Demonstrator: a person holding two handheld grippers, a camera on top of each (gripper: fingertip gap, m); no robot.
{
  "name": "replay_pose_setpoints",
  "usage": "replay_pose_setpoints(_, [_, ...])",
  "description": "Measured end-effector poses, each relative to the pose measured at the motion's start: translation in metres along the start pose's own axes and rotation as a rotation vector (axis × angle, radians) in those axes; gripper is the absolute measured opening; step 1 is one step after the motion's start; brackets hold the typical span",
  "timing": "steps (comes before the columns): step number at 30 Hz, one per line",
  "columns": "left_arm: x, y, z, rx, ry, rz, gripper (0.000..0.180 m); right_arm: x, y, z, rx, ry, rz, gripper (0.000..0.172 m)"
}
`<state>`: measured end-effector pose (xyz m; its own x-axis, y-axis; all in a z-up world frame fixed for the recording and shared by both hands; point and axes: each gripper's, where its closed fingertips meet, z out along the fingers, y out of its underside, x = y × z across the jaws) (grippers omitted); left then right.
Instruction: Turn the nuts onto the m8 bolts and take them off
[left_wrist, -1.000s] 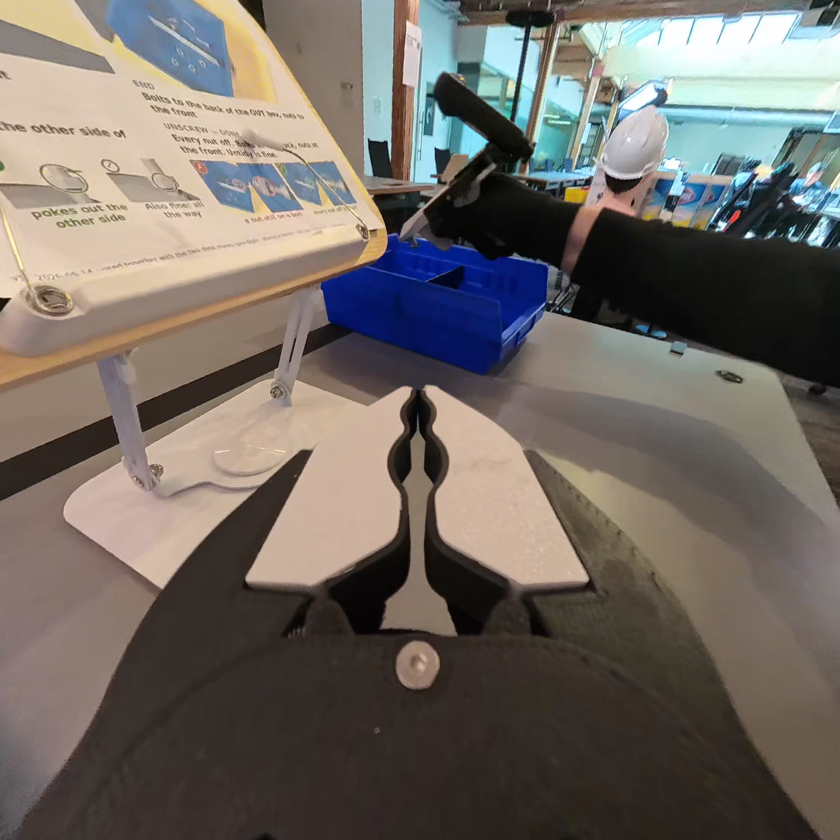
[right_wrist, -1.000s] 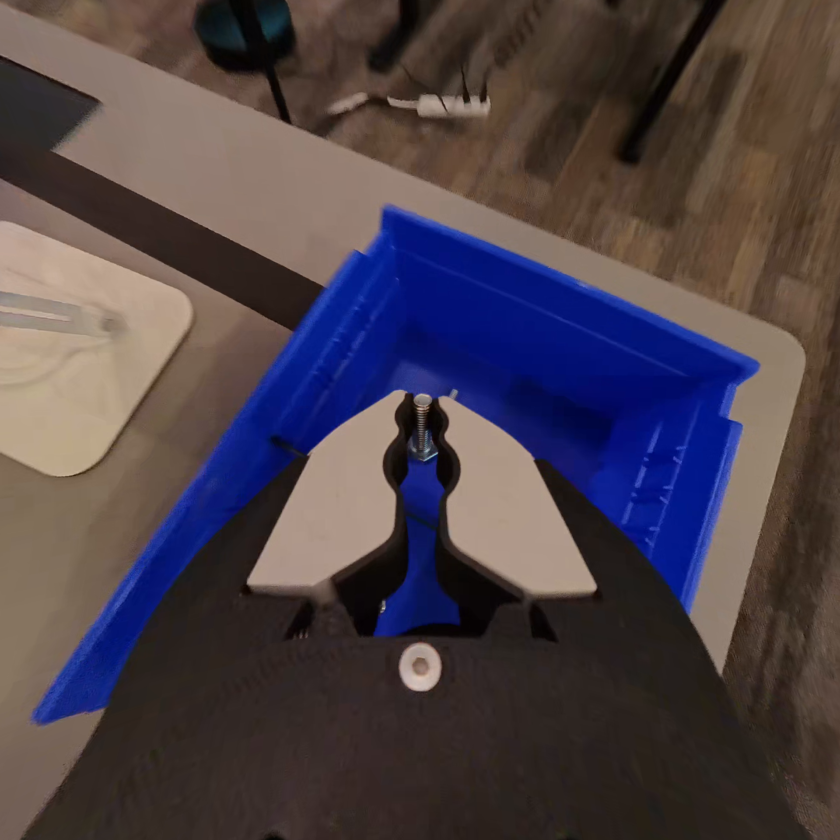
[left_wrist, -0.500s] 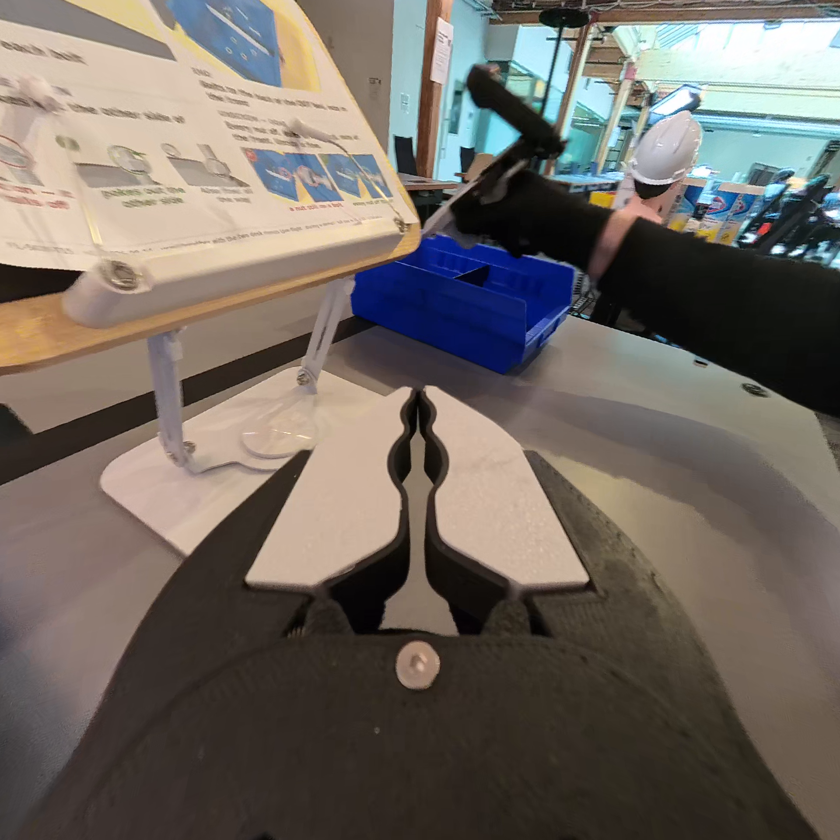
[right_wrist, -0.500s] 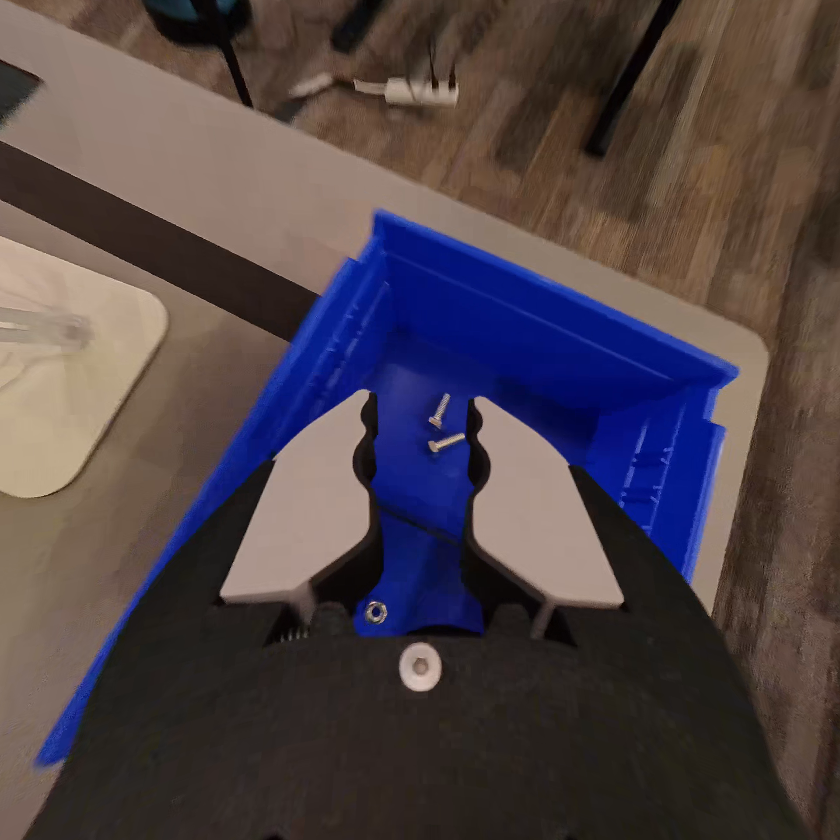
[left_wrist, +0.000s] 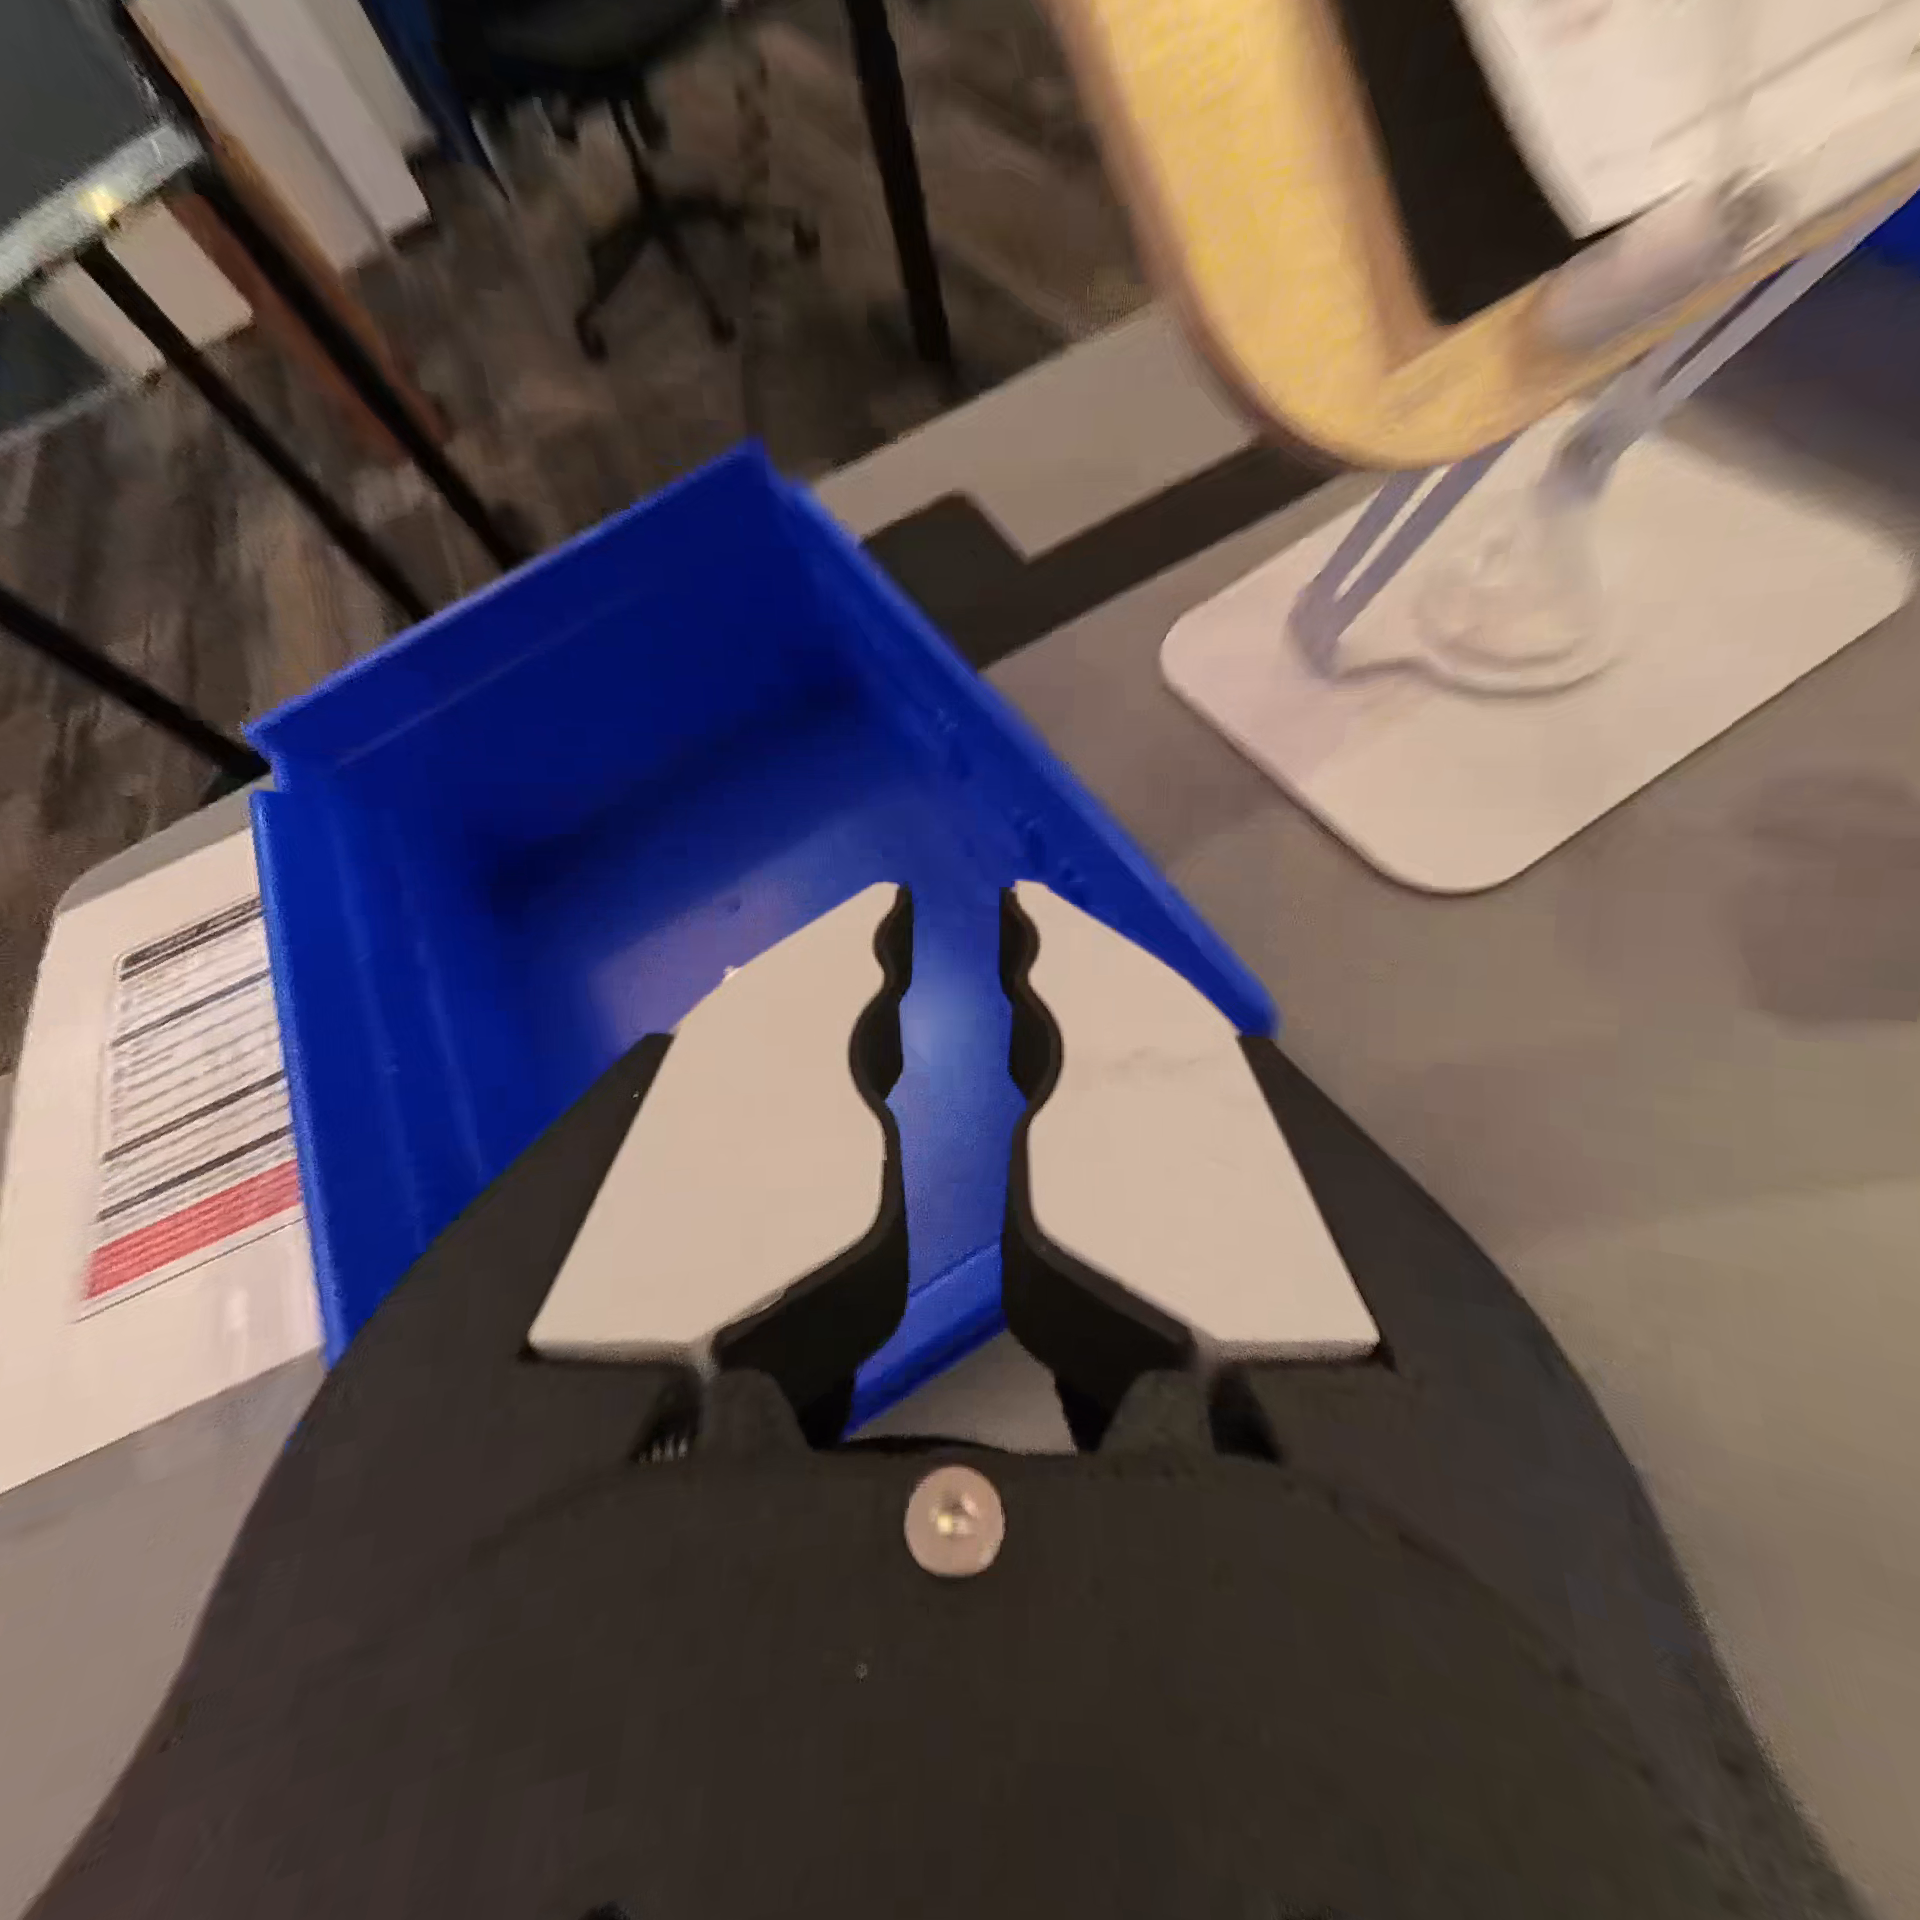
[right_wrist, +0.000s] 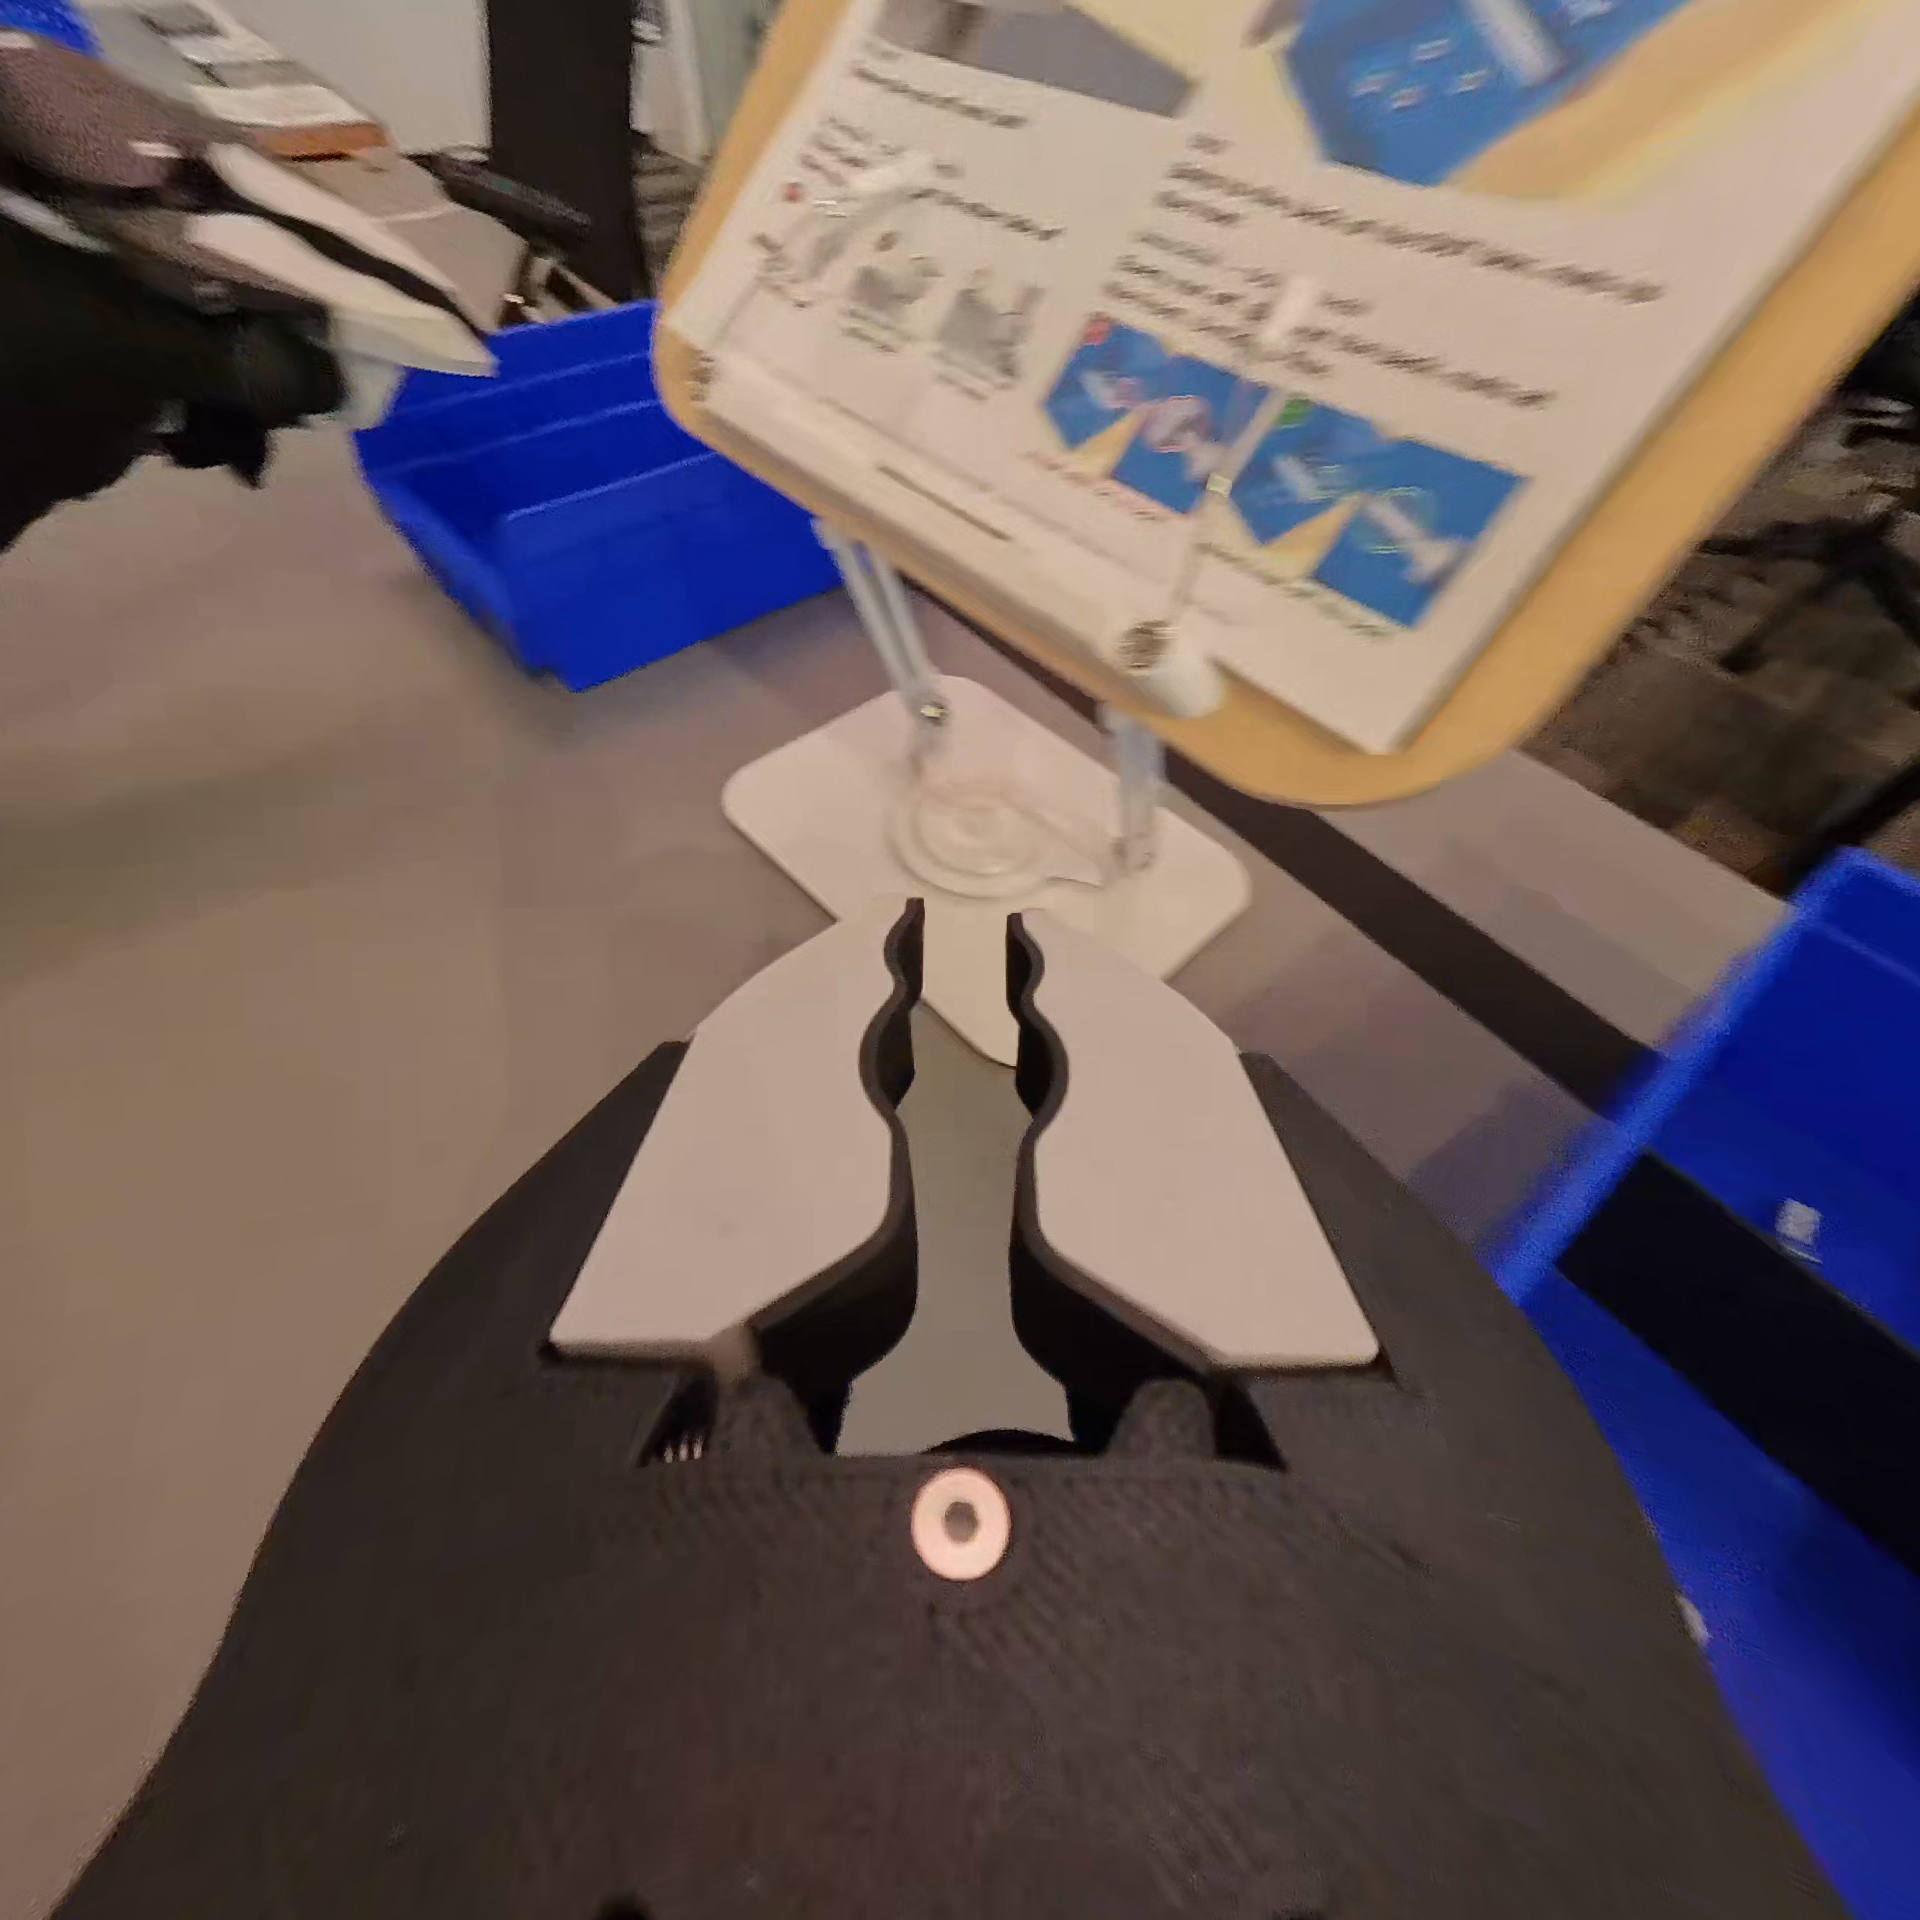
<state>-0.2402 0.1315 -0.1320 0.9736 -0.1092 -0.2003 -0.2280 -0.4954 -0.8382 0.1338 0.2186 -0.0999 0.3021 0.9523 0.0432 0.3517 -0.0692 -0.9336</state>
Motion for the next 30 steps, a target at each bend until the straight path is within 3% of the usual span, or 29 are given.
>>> replay_pose_setpoints(8, [-0.036, 0.043, 0.051, -0.328, 0.006, 0.102, 0.017, -0.056, 0.044, 0.052, -0.047, -0.153, 0.046, 0.013])
replay_pose_setpoints(16, [-0.060, 0.090, 0.082, -0.599, -0.041, -0.203, 0.021, -0.068, 0.069, 0.067, -0.102, -0.194, 0.058, 0.013])
replay_pose_setpoints(22, [-0.067, 0.100, 0.099, -0.654, -0.051, -0.433, 0.034, -0.074, 0.074, 0.067, -0.110, -0.214, 0.063, 0.013])
replay_pose_setpoints(30, [-0.070, 0.115, 0.108, -0.742, -0.077, -0.499, 0.034, -0.080, 0.072, 0.064, -0.101, -0.233, 0.051, 0.012])
